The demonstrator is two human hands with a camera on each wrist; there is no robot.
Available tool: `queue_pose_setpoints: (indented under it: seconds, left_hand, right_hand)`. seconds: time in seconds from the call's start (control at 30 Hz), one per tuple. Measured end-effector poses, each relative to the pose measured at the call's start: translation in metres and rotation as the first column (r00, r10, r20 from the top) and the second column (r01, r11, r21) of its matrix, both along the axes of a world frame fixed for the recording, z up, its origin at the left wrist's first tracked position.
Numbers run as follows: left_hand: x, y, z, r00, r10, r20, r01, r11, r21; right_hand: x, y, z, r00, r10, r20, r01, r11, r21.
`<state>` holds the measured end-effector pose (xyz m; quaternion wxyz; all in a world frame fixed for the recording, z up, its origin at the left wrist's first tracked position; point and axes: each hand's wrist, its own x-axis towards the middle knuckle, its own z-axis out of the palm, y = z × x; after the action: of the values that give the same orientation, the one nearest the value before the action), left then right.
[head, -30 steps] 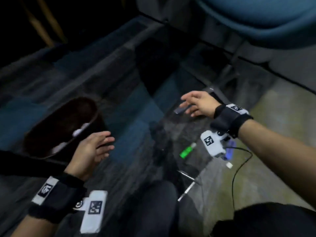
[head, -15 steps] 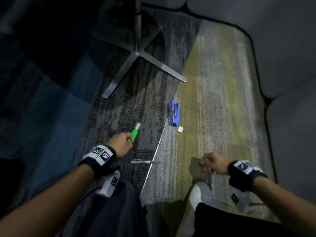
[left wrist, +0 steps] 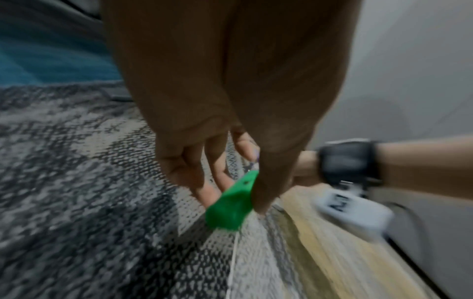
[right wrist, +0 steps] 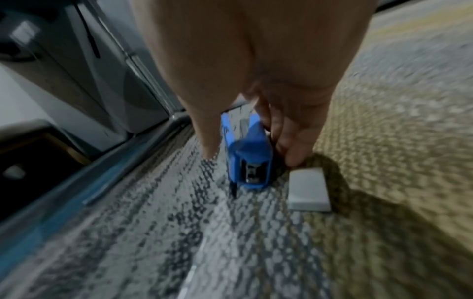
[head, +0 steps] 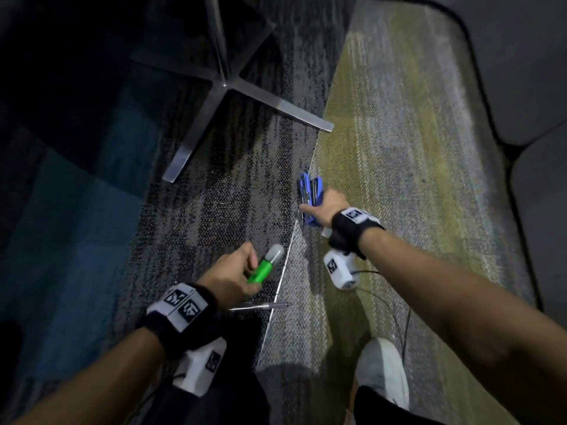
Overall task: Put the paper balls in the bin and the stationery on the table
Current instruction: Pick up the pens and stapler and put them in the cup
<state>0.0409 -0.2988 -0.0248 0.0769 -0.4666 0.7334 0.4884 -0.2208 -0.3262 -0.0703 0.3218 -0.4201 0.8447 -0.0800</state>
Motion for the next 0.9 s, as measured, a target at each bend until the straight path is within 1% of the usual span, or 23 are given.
queue_pose_setpoints:
  seconds: [0.07, 0.13, 0.17, 0.2, 0.23, 0.27, 0.3, 0.37, 0.4, 0.43, 0.47, 0.5, 0.53, 0.57, 0.6, 0.63, 0.67, 0.7, 0.73, 0.77, 0.8, 0.83, 0.9]
  left_hand:
    - [-0.001, 0.006, -0.003, 0.997, -0.074, -0.007, 0.075, 0.997, 0.023]
    - [-0.007, 0.011, -0.019, 0.978, -0.192, 0.083, 0.193, 0.981, -0.009]
    - [-0.011, 0.015, -0.029, 0.954, -0.250, 0.166, 0.256, 0.967, -0.011]
    - [-0.014, 0.018, -0.038, 0.917, -0.308, 0.253, 0.319, 0.948, -0.002]
    - [-0.018, 0.024, -0.045, 0.864, -0.361, 0.349, 0.380, 0.925, 0.017]
    - [-0.020, 0.029, -0.052, 0.802, -0.412, 0.432, 0.450, 0.893, 0.017]
    - [-0.023, 0.034, -0.057, 0.742, -0.462, 0.486, 0.525, 0.851, 0.007]
    - [-0.029, 0.038, -0.059, 0.645, -0.541, 0.540, 0.641, 0.768, 0.004]
    - [-0.031, 0.034, -0.059, 0.604, -0.562, 0.565, 0.682, 0.731, -0.003]
    - [-0.033, 0.030, -0.058, 0.567, -0.578, 0.587, 0.721, 0.693, -0.014]
    - [-0.035, 0.022, -0.056, 0.544, -0.592, 0.595, 0.751, 0.659, -0.030]
    - [-0.037, 0.015, -0.055, 0.547, -0.600, 0.583, 0.762, 0.646, -0.050]
    - [-0.038, 0.007, -0.051, 0.582, -0.598, 0.551, 0.746, 0.662, -0.069]
    - [-0.039, 0.000, -0.047, 0.654, -0.576, 0.490, 0.695, 0.713, -0.089]
    - [-0.039, -0.005, -0.043, 0.760, -0.514, 0.397, 0.595, 0.796, -0.109]
    - [-0.041, -0.009, -0.036, 0.868, -0.409, 0.282, 0.456, 0.882, -0.123]
    - [-0.043, -0.013, -0.029, 0.951, -0.276, 0.141, 0.291, 0.952, -0.098]
    - [-0.048, -0.015, -0.020, 0.993, -0.117, -0.017, 0.117, 0.993, -0.022]
    - [-0.052, -0.018, -0.012, 0.987, 0.047, -0.155, -0.033, 0.995, 0.096]
    - [-0.054, -0.020, -0.006, 0.937, 0.222, -0.271, -0.152, 0.954, 0.258]
    - [-0.056, -0.021, 0.000, 0.872, 0.361, -0.330, -0.221, 0.893, 0.392]
    - [-0.058, -0.022, 0.003, 0.819, 0.448, -0.358, -0.265, 0.849, 0.457]
    - [-0.061, -0.019, 0.005, 0.771, 0.514, -0.376, -0.307, 0.817, 0.488]
  right_hand:
    - [0.003, -0.009, -0.001, 1.000, 0.019, -0.019, -0.017, 0.997, 0.079]
    - [0.001, -0.008, 0.006, 1.000, 0.018, 0.009, -0.019, 0.993, 0.116]
    - [-0.001, -0.004, 0.011, 0.999, 0.011, 0.038, -0.016, 0.992, 0.125]
    - [-0.004, 0.002, 0.016, 0.998, -0.002, 0.068, -0.005, 0.994, 0.113]
    - [-0.005, 0.011, 0.019, 0.995, -0.022, 0.098, 0.014, 0.996, 0.085]
    - [-0.006, 0.022, 0.024, 0.990, -0.044, 0.132, 0.037, 0.998, 0.053]
    - [-0.006, 0.034, 0.027, 0.981, -0.076, 0.177, 0.073, 0.997, 0.023]
    - [-0.006, 0.059, 0.028, 0.937, -0.152, 0.315, 0.170, 0.985, -0.030]
    - [-0.008, 0.067, 0.026, 0.894, -0.204, 0.399, 0.242, 0.969, -0.048]
    - [-0.010, 0.074, 0.022, 0.853, -0.259, 0.453, 0.310, 0.950, -0.042]
    - [-0.013, 0.076, 0.017, 0.836, -0.297, 0.461, 0.353, 0.935, -0.037]
    - [-0.016, 0.077, 0.011, 0.853, -0.318, 0.414, 0.364, 0.931, -0.035]
    - [-0.017, 0.079, 0.007, 0.886, -0.323, 0.332, 0.350, 0.936, -0.023]
    - [-0.016, 0.079, 0.000, 0.922, -0.319, 0.218, 0.328, 0.944, -0.009]
    - [-0.014, 0.079, -0.006, 0.949, -0.296, 0.114, 0.298, 0.955, -0.001]
    - [-0.011, 0.079, -0.012, 0.961, -0.274, 0.049, 0.274, 0.962, -0.003]
    - [-0.006, 0.077, -0.015, 0.966, -0.257, 0.010, 0.257, 0.966, -0.018]
    - [-0.003, 0.075, -0.019, 0.969, -0.248, -0.025, 0.246, 0.968, -0.042]
    - [0.000, 0.073, -0.019, 0.971, -0.232, -0.061, 0.228, 0.971, -0.068]
    - [0.000, 0.071, -0.019, 0.974, -0.209, -0.088, 0.201, 0.975, -0.091]
    - [0.001, 0.070, -0.018, 0.977, -0.182, -0.113, 0.170, 0.980, -0.103]
    - [0.001, 0.070, -0.018, 0.979, -0.151, -0.140, 0.136, 0.985, -0.110]
    - [0.001, 0.069, -0.017, 0.978, -0.100, -0.183, 0.082, 0.991, -0.106]
